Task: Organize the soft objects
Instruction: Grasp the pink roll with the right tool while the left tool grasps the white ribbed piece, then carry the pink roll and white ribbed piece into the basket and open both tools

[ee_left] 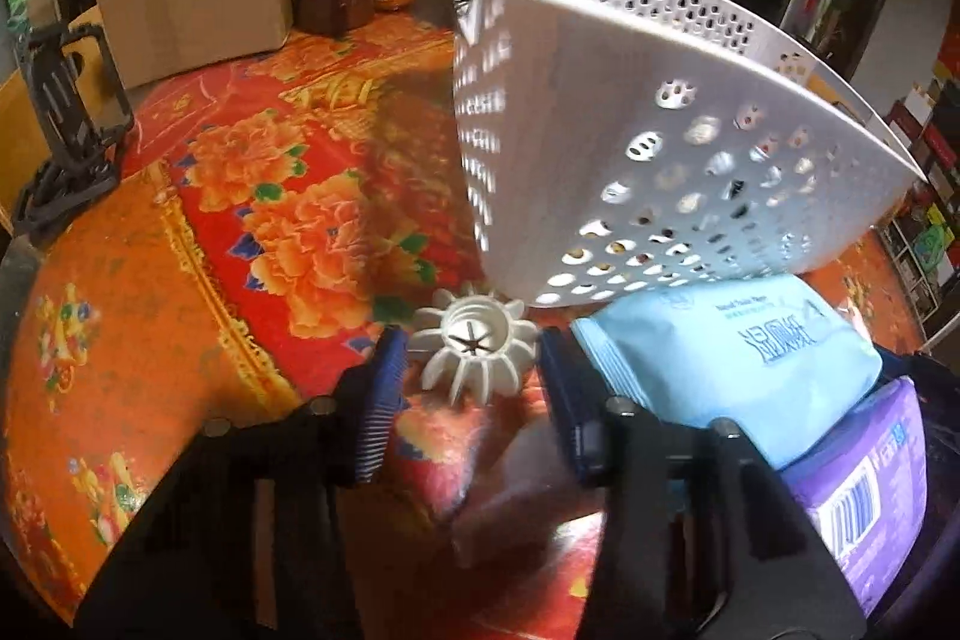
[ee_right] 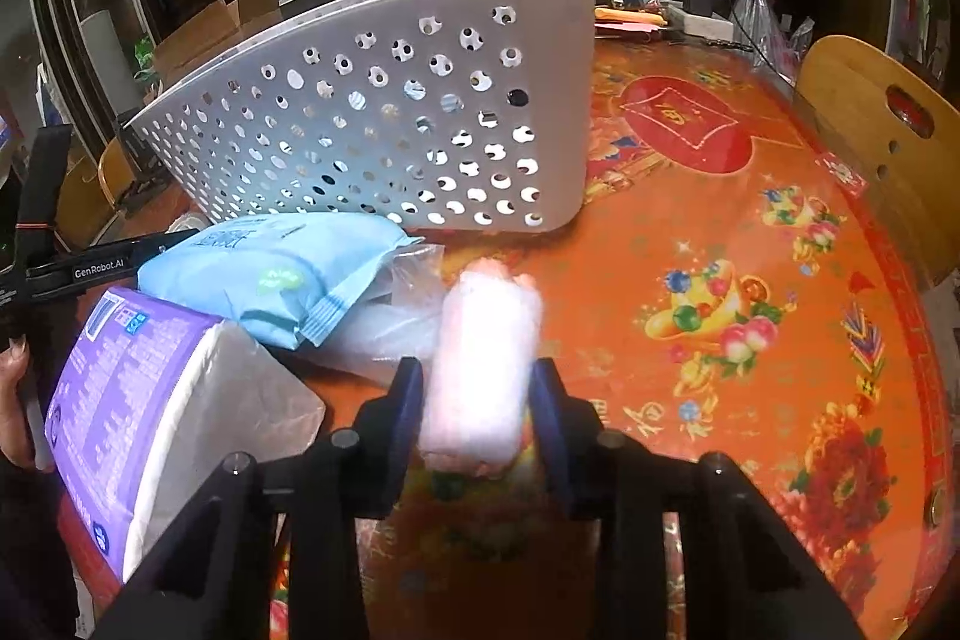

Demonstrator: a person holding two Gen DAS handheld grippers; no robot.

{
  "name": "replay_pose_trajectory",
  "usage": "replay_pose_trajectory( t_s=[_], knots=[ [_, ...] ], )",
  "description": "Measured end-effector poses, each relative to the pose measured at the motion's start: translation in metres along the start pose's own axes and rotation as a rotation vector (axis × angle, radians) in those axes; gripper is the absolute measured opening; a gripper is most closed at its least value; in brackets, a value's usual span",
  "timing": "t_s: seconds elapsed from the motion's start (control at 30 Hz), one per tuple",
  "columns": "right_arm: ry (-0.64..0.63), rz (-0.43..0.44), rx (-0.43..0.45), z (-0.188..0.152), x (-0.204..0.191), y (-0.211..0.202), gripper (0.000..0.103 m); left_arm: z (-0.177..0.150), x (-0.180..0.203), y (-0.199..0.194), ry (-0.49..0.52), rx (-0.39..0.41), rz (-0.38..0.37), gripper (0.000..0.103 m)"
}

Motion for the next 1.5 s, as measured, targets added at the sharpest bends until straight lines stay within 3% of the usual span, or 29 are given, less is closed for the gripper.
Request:
replay_pose_trajectory(
  t_s=[0.17,0.43,0.67,1.13,1.5],
  knots=[
    [0.003,-0.005,-0.001,0.000,0.001,0.000,0.035,0.004,-0.006,-0.022,-0.011,0.087,0.027,0.042],
    [0.000,-0.023,0.002,0.000,0.001,0.000,0.031,0.000,-0.016,-0.030,-0.038,0.102,0.020,0.042],
    [-0.004,-0.033,0.089,0.006,-0.001,-0.018,0.031,0.000,-0.024,-0.044,-0.069,0.141,0.030,0.042],
    [0.010,-0.015,0.148,0.003,-0.001,-0.040,0.031,-0.003,-0.020,-0.061,-0.029,0.180,0.089,0.042],
    [-0.018,-0.030,0.258,0.035,-0.003,-0.109,0.031,0.010,-0.016,-0.127,0.001,0.256,0.090,0.042]
  ],
)
Point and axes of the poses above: each gripper's, at about its wrist camera, not at the fingertips, and y roughly the way its jaws point, x to its right, z to its top, the point moved 9 cm from there along y, roughly the way its jaws point, and after that the axes turned 3 degrees about y, right-handed, at the moved point
